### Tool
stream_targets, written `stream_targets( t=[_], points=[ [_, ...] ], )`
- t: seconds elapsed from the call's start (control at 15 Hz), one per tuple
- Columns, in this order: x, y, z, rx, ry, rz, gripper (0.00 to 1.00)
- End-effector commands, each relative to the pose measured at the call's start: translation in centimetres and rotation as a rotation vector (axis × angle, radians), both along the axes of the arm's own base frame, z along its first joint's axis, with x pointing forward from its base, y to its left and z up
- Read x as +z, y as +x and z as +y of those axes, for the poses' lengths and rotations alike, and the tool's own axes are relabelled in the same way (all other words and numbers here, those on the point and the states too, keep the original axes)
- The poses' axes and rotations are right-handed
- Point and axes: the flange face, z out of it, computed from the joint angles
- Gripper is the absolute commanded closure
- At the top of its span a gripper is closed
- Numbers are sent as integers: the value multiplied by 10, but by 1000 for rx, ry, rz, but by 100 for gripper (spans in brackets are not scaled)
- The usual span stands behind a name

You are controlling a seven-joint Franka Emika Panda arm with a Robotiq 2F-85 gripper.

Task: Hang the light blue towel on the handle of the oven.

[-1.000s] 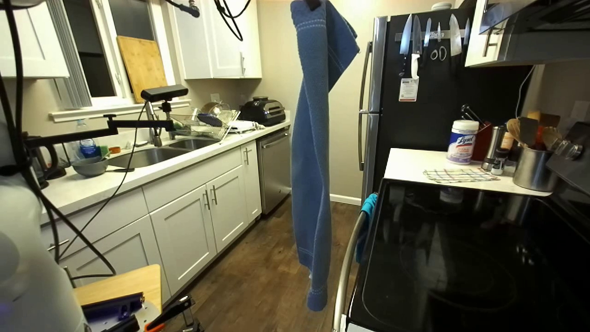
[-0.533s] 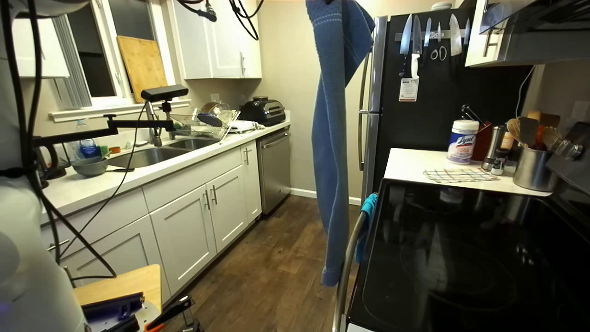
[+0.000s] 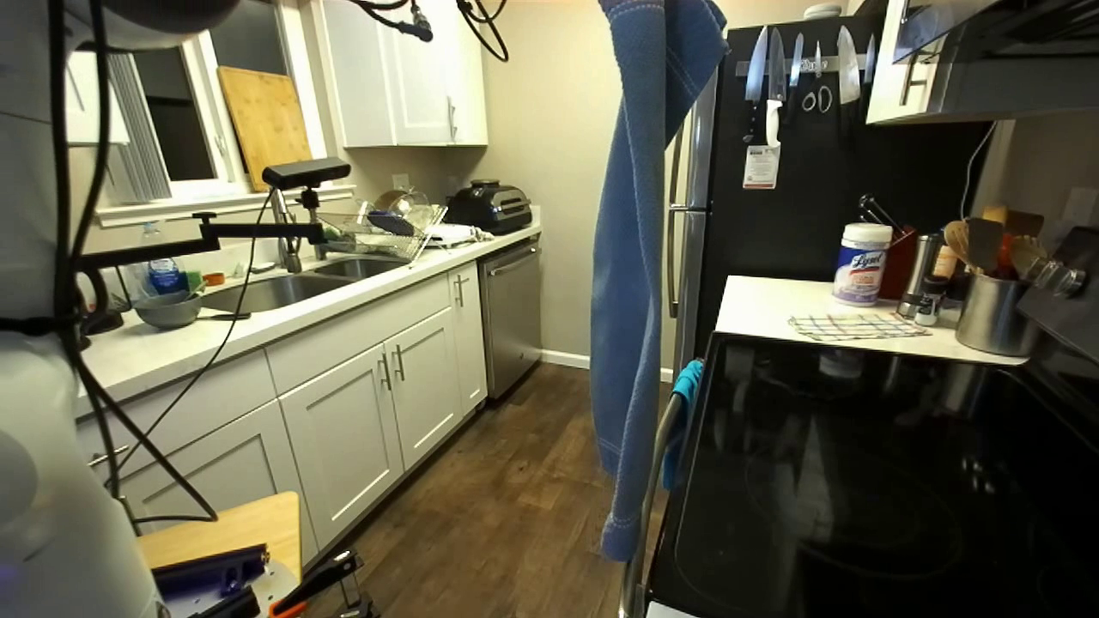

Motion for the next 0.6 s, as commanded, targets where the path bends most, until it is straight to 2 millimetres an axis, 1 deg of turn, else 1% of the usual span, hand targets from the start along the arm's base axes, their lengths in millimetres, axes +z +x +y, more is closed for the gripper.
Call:
stream_targets(
  t=[0.0, 0.2, 0.53],
  points=[
    [8, 7, -6, 13, -18, 36, 99],
    [8, 15, -12, 21, -17, 44, 99],
    [9, 20, -18, 13, -1, 44, 99]
  ],
)
